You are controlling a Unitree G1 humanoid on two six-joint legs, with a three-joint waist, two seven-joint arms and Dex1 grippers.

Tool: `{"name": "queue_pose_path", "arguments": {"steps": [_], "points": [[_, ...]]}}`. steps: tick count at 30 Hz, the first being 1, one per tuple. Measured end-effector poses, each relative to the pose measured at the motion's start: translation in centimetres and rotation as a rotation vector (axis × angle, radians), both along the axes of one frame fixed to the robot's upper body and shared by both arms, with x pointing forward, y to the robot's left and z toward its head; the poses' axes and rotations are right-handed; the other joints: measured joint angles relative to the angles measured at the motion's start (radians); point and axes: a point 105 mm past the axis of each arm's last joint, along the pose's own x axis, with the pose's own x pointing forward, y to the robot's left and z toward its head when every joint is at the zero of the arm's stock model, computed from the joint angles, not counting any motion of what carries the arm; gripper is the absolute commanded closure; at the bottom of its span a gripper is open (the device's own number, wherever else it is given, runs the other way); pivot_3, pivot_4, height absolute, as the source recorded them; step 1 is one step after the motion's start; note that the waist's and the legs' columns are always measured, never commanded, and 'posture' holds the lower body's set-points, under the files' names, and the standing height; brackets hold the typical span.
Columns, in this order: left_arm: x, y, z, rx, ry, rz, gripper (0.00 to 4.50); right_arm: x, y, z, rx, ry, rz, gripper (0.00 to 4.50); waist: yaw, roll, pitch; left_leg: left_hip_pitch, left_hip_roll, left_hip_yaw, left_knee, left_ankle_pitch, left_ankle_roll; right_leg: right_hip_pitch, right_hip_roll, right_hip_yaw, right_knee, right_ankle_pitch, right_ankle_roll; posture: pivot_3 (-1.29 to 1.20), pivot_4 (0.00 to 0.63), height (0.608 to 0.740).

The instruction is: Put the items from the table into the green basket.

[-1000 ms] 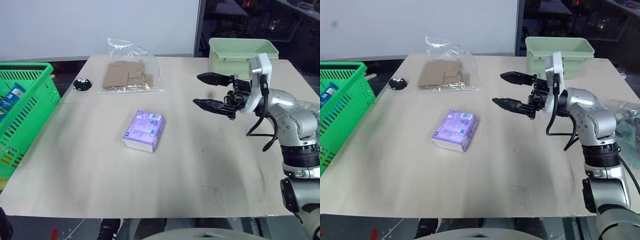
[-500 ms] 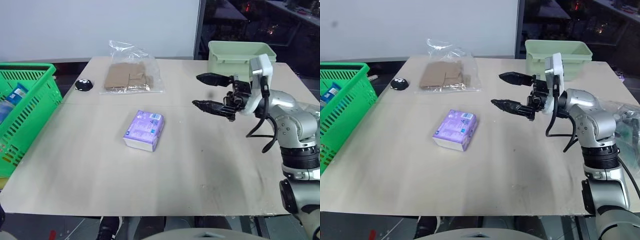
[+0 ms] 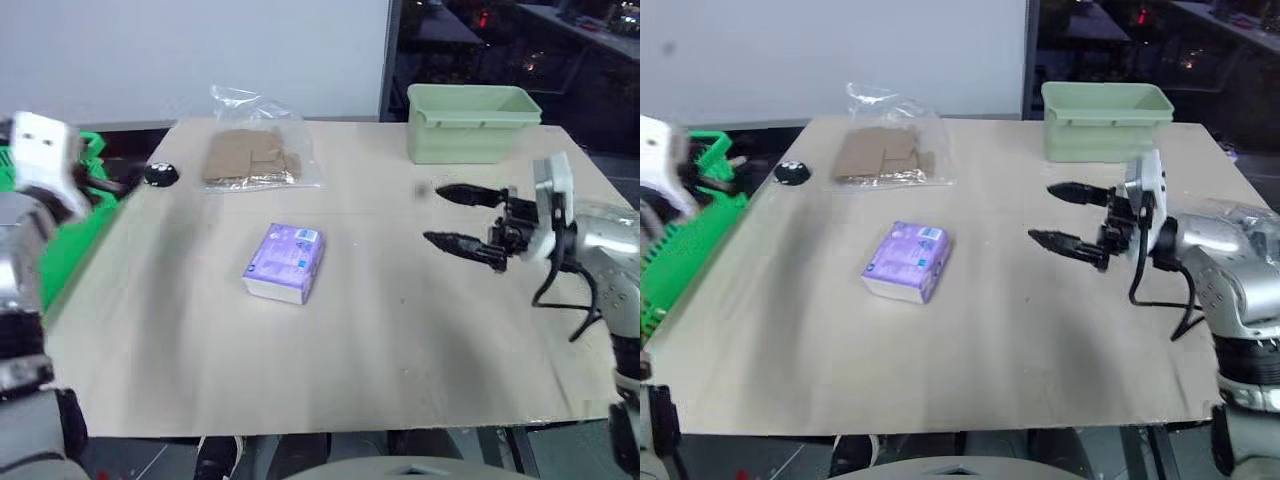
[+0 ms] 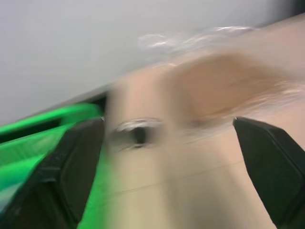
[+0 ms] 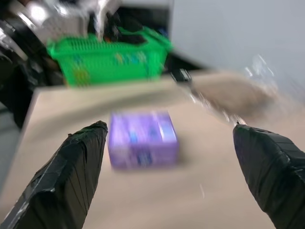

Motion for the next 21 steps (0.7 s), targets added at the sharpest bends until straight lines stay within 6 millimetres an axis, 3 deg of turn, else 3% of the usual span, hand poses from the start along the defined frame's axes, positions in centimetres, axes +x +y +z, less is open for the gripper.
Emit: {"name": "queue_pose_path", "arguments": {"steps": [4, 7, 11, 16, 19, 21], "points": [[-1.7, -6.6, -4.8, -0.129, 0.232, -0.191, 0.03, -1.3, -1.0, -1.4, -0.056, 0.053, -0.024, 0.00, -0.032, 0.005, -0.002, 0.002, 0.002, 0.001, 0.000, 0.000, 0.000, 0.000, 0.002, 0.002, 0.001, 0.000, 0.000, -0.04, 0.006, 0.740], [-3.4, -9.1, -8.2, -0.155, 0.412, -0.215, 0.03, -1.6, -1.1, -1.6, -0.062, 0.050, -0.035, 0.00, -0.044, 0.005, -0.002, 0.002, 0.003, 0.001, 0.001, 0.000, 0.000, 0.001, 0.004, 0.002, 0.001, -0.001, 0.001, -0.04, 0.007, 0.740], [-4.2, -9.7, -11.1, -0.140, 0.524, -0.133, 0.03, -2.0, -1.1, -1.7, -0.059, 0.049, -0.048, 0.00, -0.046, 0.007, -0.004, 0.003, 0.003, 0.001, 0.003, 0.000, 0.000, 0.002, 0.004, 0.002, 0.001, -0.001, 0.002, -0.07, 0.006, 0.740], [-4.2, -9.7, -12.0, -0.117, 0.514, -0.070, 0.03, -2.3, -1.2, -1.6, -0.050, 0.045, -0.060, 0.00, -0.049, 0.018, -0.016, 0.005, 0.002, 0.003, 0.003, 0.000, 0.000, 0.004, 0.004, 0.004, -0.001, -0.001, 0.002, -0.08, 0.007, 0.740], [-4.4, -9.9, -12.7, -0.142, 0.511, -0.045, 0.82, -2.4, -1.5, -1.9, -0.050, 0.058, -0.074, 0.00, -0.050, 0.022, -0.019, 0.011, 0.002, 0.004, 0.002, 0.000, 0.000, 0.009, 0.004, 0.005, -0.001, -0.004, -0.001, -0.08, 0.007, 0.740], [-4.4, -10.2, -13.0, -0.174, 0.509, -0.042, 1.70, -2.4, -1.5, -2.0, -0.053, 0.060, -0.073, 0.00, -0.051, 0.022, -0.019, 0.022, 0.002, 0.004, 0.000, 0.000, 0.000, 0.018, 0.004, 0.005, -0.002, -0.005, -0.002, -0.08, 0.007, 0.740]]}}
